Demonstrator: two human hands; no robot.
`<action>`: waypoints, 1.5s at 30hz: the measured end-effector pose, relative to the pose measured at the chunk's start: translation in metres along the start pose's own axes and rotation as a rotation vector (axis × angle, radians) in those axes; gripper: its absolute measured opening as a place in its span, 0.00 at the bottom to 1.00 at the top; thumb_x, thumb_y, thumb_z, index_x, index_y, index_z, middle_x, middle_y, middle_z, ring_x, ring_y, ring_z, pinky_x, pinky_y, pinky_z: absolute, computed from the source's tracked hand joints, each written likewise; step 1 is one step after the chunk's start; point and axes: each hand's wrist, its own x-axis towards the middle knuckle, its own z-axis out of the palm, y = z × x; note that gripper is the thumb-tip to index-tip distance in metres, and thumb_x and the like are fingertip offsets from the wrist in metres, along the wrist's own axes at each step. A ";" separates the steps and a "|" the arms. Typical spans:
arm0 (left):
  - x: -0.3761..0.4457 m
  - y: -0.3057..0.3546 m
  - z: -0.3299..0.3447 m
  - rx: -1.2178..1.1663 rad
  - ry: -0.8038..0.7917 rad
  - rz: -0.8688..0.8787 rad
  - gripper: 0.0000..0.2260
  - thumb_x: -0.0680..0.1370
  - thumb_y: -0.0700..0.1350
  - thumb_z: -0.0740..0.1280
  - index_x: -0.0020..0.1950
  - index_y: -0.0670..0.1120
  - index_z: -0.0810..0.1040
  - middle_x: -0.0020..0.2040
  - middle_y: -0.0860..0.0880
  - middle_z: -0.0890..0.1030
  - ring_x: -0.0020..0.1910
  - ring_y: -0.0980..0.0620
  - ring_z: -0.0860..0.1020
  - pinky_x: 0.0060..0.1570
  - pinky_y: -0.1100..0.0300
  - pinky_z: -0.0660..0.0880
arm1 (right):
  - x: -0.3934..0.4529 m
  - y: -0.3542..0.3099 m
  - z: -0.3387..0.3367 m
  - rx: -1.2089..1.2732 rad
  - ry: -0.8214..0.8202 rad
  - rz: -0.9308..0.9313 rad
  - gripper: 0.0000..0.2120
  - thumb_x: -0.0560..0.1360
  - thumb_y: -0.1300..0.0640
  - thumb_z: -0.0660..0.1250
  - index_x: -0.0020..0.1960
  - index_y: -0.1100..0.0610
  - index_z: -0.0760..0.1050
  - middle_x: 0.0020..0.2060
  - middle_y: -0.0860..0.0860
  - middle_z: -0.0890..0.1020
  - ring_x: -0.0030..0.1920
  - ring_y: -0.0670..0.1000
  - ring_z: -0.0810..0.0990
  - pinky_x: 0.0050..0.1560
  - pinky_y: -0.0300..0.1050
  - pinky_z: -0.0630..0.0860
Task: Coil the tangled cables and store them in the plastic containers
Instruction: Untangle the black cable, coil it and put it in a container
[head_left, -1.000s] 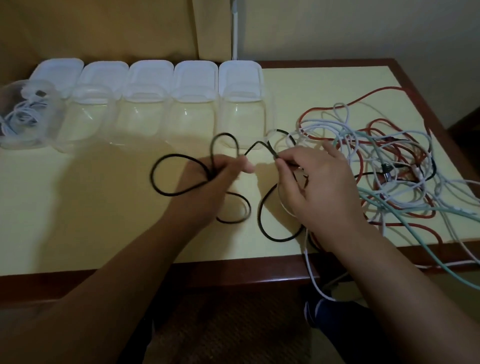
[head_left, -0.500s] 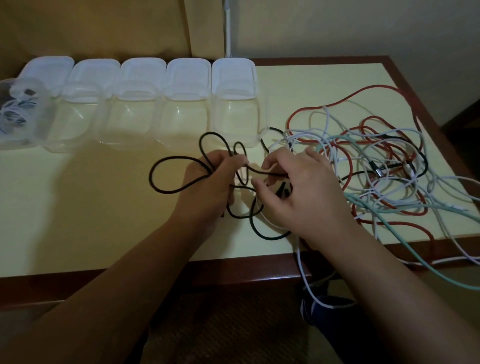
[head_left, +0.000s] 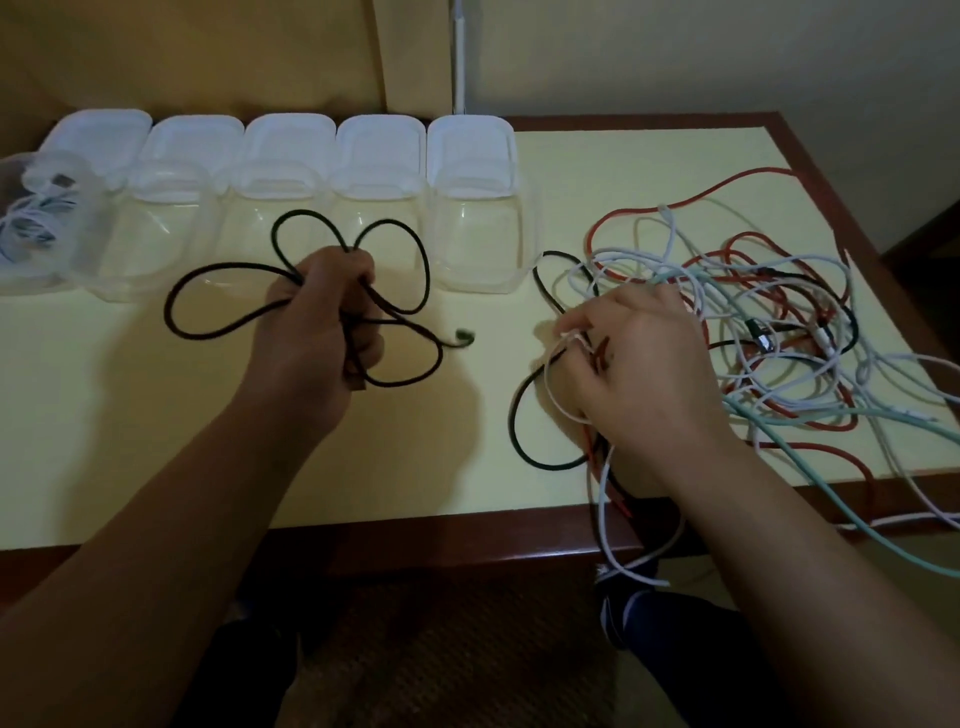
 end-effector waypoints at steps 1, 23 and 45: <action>0.000 -0.001 -0.003 0.024 -0.034 -0.002 0.11 0.77 0.42 0.63 0.35 0.48 0.68 0.27 0.53 0.60 0.28 0.50 0.52 0.32 0.53 0.50 | -0.001 -0.007 -0.001 0.045 0.052 -0.003 0.12 0.74 0.51 0.65 0.52 0.51 0.85 0.48 0.47 0.83 0.55 0.55 0.75 0.59 0.56 0.72; -0.025 0.026 -0.095 1.167 0.088 -0.112 0.64 0.52 0.88 0.60 0.78 0.48 0.65 0.75 0.46 0.68 0.71 0.43 0.71 0.66 0.46 0.71 | 0.002 -0.065 0.000 0.994 -0.508 -0.126 0.06 0.73 0.54 0.80 0.44 0.57 0.87 0.30 0.50 0.81 0.33 0.52 0.74 0.37 0.51 0.69; -0.064 0.010 -0.037 0.634 -0.656 0.049 0.11 0.85 0.43 0.62 0.52 0.40 0.84 0.46 0.47 0.88 0.41 0.49 0.85 0.42 0.56 0.80 | 0.002 -0.076 -0.011 0.979 -0.486 0.022 0.05 0.78 0.62 0.73 0.53 0.61 0.87 0.35 0.54 0.86 0.35 0.41 0.82 0.40 0.32 0.75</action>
